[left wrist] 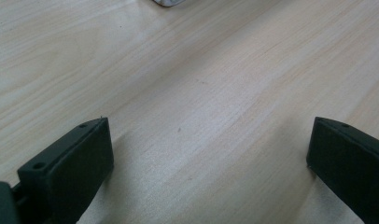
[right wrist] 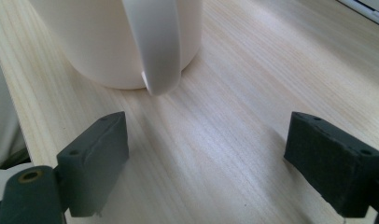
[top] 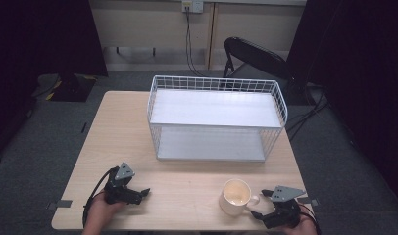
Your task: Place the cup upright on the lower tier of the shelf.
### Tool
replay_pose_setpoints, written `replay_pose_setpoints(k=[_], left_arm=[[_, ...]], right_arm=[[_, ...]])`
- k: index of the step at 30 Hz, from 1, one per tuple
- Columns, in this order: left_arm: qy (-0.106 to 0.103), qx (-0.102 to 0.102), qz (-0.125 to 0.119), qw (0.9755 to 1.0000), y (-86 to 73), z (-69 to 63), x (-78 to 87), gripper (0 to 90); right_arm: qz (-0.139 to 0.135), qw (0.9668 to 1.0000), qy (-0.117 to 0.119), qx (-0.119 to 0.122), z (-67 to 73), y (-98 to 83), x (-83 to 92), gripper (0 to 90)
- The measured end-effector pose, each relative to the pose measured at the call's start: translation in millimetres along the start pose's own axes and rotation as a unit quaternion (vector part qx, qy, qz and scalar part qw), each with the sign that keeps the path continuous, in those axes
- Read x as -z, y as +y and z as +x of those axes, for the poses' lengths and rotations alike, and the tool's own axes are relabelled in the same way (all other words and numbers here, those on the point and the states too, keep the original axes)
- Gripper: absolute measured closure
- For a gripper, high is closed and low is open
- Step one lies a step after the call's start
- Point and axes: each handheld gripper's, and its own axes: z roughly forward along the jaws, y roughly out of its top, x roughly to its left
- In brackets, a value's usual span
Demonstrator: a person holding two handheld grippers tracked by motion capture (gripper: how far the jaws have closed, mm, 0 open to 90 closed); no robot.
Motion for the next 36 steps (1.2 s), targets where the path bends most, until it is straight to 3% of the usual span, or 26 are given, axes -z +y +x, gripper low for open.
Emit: replay_pose_setpoints(k=[12, 24, 36], left_arm=[[0.0, 0.0, 0.0, 1.0, 0.0, 0.0, 0.0, 0.0], [0.0, 0.0, 0.0, 1.0, 0.0, 0.0, 0.0, 0.0], [0.0, 0.0, 0.0, 1.0, 0.0, 0.0, 0.0, 0.0]], right_arm=[[-0.003, 1.0, 0.001, -0.007, -0.2, -0.3, 1.1, 15.1], [-0.042, 0.9975, 0.054, -0.02, 4.4, 15.7, 13.6, 22.4], [-0.055, 0.9948, 0.081, -0.029, 7.7, 26.4, 12.3, 35.1]])
